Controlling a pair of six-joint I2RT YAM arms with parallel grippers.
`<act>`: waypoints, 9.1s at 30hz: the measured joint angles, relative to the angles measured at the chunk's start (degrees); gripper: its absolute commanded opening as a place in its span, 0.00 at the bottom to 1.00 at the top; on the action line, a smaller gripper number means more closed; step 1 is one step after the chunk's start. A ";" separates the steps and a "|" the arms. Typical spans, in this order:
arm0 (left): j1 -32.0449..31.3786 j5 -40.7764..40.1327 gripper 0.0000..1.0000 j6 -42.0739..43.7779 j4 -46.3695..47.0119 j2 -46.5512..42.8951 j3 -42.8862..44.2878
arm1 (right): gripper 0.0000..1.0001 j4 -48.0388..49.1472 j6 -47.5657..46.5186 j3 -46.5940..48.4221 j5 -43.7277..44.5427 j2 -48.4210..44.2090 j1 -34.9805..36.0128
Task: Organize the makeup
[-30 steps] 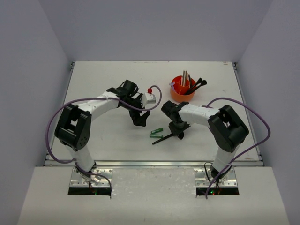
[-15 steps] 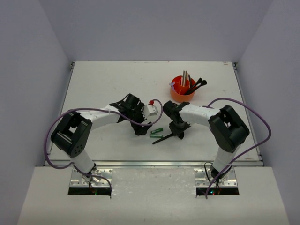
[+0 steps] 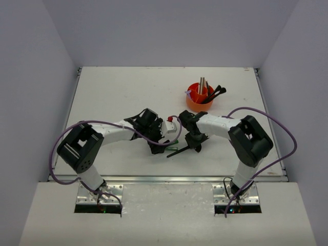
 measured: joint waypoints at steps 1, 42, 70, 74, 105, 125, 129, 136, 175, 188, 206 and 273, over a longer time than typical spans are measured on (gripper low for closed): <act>-0.13 0.02 1.00 -0.04 0.23 0.03 0.00 | 0.00 0.02 0.02 -0.04 0.00 -0.02 0.00; -3.46 -5.87 1.00 -3.01 6.24 5.10 0.91 | 0.00 0.49 -5.77 -7.25 12.19 -10.52 -0.22; -3.49 -6.08 1.00 -3.43 6.34 5.73 1.60 | 0.00 62.09 -88.35 -6.48 14.21 -30.53 -13.60; -3.49 -6.16 1.00 -3.87 6.53 5.71 1.60 | 0.00 71.98 -97.31 -2.80 11.07 -22.42 -14.48; -3.49 -6.84 1.00 -4.85 7.53 5.70 1.27 | 0.00 84.08 -92.53 -5.76 15.14 -9.51 -16.28; -3.49 -6.89 1.00 -5.39 7.61 5.70 1.27 | 0.00 84.19 -99.43 -4.82 22.44 -3.11 -16.61; -3.49 -6.89 1.00 -5.39 7.61 5.70 1.27 | 0.00 84.19 -100.06 -4.55 22.49 -2.95 -17.54; -3.49 -6.89 1.00 -5.41 7.59 5.70 1.27 | 0.00 84.65 -100.49 -2.98 22.32 -1.17 -19.58; -3.51 -7.12 1.00 -5.22 7.68 5.66 1.14 | 0.00 71.36 -96.00 10.07 6.31 5.57 -25.54; -3.53 -7.75 1.00 -4.47 7.69 5.44 0.83 | 0.00 68.00 -99.71 14.11 -5.86 7.57 -26.45; -3.51 -7.96 1.00 -4.45 7.70 5.44 0.81 | 0.46 67.87 -98.96 13.54 -7.76 1.96 -26.40; -3.38 -7.91 1.00 -5.54 6.87 5.22 0.94 | 0.51 94.11 -111.43 -49.93 -43.83 -23.88 -1.33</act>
